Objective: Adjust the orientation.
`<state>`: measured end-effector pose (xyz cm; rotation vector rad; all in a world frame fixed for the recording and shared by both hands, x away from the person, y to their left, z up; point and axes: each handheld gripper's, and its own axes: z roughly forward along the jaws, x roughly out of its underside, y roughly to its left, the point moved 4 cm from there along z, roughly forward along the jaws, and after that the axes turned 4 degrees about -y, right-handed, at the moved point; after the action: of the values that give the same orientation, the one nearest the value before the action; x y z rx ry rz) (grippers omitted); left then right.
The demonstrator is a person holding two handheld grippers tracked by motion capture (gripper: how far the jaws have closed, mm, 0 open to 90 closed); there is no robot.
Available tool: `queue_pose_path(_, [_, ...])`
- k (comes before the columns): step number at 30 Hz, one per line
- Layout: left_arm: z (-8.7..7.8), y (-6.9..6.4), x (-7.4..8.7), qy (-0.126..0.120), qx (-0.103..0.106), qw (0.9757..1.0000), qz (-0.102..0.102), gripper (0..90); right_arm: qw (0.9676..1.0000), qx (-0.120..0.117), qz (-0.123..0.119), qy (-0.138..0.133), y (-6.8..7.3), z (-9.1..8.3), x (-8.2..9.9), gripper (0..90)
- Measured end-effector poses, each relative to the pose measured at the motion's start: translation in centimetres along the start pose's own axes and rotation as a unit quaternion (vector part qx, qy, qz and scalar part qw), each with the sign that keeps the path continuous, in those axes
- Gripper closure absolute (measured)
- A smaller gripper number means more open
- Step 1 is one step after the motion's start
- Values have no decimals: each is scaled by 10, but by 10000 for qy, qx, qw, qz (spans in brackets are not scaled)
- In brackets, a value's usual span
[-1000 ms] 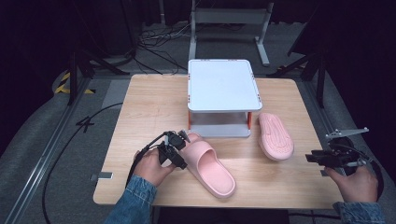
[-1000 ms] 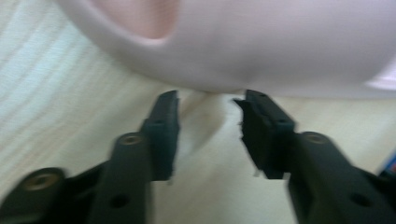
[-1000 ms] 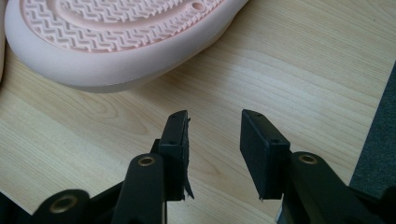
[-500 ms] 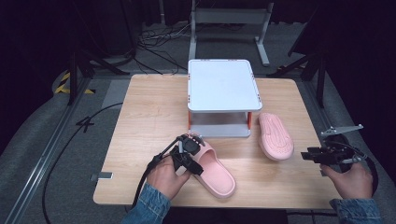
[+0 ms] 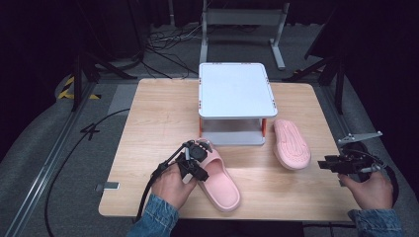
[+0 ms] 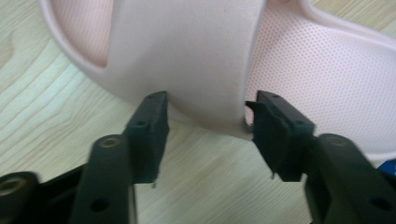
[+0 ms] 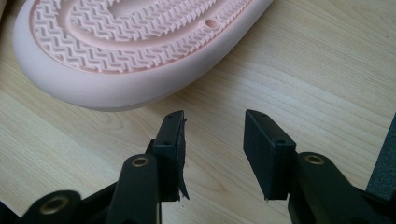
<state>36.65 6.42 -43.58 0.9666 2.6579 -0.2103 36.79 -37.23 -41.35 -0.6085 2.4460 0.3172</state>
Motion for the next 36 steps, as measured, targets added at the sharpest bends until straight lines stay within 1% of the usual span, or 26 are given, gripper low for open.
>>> queue_pose_path(1, [-1,3,2,34,-27,10000,7,529,10000,-15,-5,-3,0,1,0,588])
queue_pose_path(3, [-3,9,5,59,-61,10000,-41,569,10000,-28,-12,16,0,2,-1,587])
queue_pose_path(5, [-5,17,9,81,-50,9999,-134,592,10000,-42,-22,30,1,4,-1,586])
queue_pose_path(7, [-7,24,13,83,-85,9996,-264,600,10000,-48,-45,51,1,5,-1,585])
queue_pose_path(10, [-9,35,17,66,-134,9993,-342,601,9999,-73,-57,63,1,6,-2,584])
queue_pose_path(11, [-9,37,18,62,-92,9993,-366,605,9999,-89,-58,59,2,7,-3,583])
queue_pose_path(12, [-9,37,18,62,-92,9993,-366,622,9999,-94,-77,62,2,7,-3,583])
queue_pose_path(13, [-10,39,20,23,68,9990,-449,683,9999,-99,-88,63,2,8,-3,583])
queue_pose_path(14, [-10,39,20,23,68,9990,-449,740,9999,-99,-88,63,2,8,-3,583])
queue_pose_path(15, [-10,39,20,22,85,9989,-464,740,9999,-95,-87,63,3,9,-4,583])
queue_pose_path(16, [-10,39,20,17,42,9990,-449,754,9999,-103,-102,77,3,9,-4,583])
queue_pose_path(18, [-11,37,20,45,20,9989,-457,781,9999,-109,-102,72,3,10,-4,582])
queue_pose_path(19, [-11,37,20,20,-101,9990,-424,790,9999,-107,-109,73,3,10,-4,582])
queue_pose_path(22, [-12,37,20,10,-127,9989,-459,803,9998,-100,-118,80,3,9,-4,581])
queue_pose_path(25, [-17,36,20,-67,-288,9988,-392,825,9999,-97,-105,73,2,9,-3,581])
queue_pose_path(27, [-18,36,20,-97,-281,9988,-379,830,9999,-97,-98,73,2,9,-3,581])
queue_pose_path(29, [-21,33,17,-209,-198,9989,-364,838,9999,-90,-95,79,2,10,-3,581])
queue_pose_path(30, [-21,33,17,-209,-198,9989,-364,840,9999,-77,-96,80,2,9,-2,581])
queue_pose_path(32, [-23,31,10,-290,-143,9989,-328,841,9999,-80,-101,88,2,9,-1,580])
queue_pose_path(33, [-23,31,10,-290,-143,9989,-328,840,9999,-80,-101,88,2,9,-1,580])
queue_pose_path(36, [-27,30,1,-417,-171,9986,-293,839,9999,-35,-77,122,1,8,2,580])
